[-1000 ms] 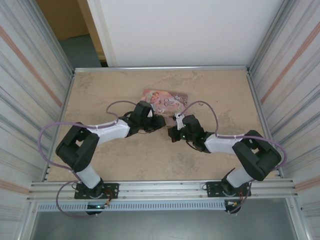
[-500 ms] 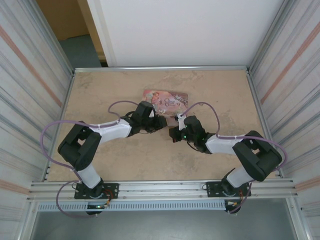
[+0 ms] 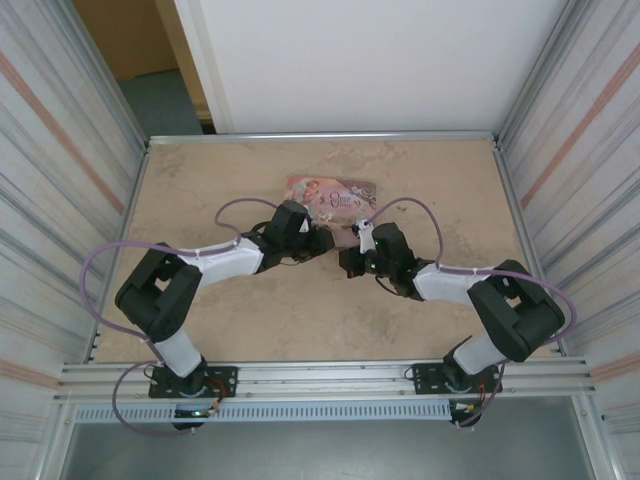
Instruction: Unlock the padlock with the key
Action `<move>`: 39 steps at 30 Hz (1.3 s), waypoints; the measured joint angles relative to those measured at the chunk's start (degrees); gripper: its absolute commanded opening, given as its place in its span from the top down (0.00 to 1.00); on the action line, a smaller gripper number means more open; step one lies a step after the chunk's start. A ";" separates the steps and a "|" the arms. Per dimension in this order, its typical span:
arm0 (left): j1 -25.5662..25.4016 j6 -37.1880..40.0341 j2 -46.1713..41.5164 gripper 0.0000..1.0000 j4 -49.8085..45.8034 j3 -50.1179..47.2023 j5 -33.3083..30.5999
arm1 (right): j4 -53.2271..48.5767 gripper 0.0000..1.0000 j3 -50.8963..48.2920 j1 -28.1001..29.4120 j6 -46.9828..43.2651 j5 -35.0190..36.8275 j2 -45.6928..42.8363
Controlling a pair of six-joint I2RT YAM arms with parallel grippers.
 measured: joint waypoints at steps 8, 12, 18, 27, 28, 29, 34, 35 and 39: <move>-0.35 -0.04 0.07 1.00 0.20 0.00 -1.40 | 0.22 1.00 0.02 0.83 0.09 1.84 0.02; -0.48 -0.42 0.09 1.00 0.81 0.00 -1.70 | 0.15 1.00 0.11 0.42 0.15 1.86 0.02; -0.96 -0.90 1.95 1.00 3.26 0.00 -2.38 | -0.44 1.00 0.42 0.15 1.22 3.19 0.74; -2.12 -2.69 4.57 1.00 6.25 0.11 -2.91 | -2.69 1.00 0.42 -2.49 1.75 0.33 1.53; -2.12 -2.86 4.57 1.00 6.34 0.11 -2.95 | -2.49 1.00 0.42 -2.82 1.75 -0.20 1.53; -2.12 -3.02 4.57 1.00 6.45 0.11 -2.97 | -2.38 1.00 0.42 -3.04 1.75 -0.52 1.53; -2.23 -3.26 4.57 1.00 6.25 0.11 -3.80 | -1.05 1.00 0.42 -3.28 1.77 -1.53 2.56; -2.29 -3.34 4.57 1.00 6.16 0.11 -4.09 | -0.66 1.00 0.42 -3.28 1.79 -1.62 2.86; -2.73 -3.93 4.57 1.00 6.19 0.09 -5.31 | -0.26 1.00 0.42 -3.39 1.84 -1.70 3.08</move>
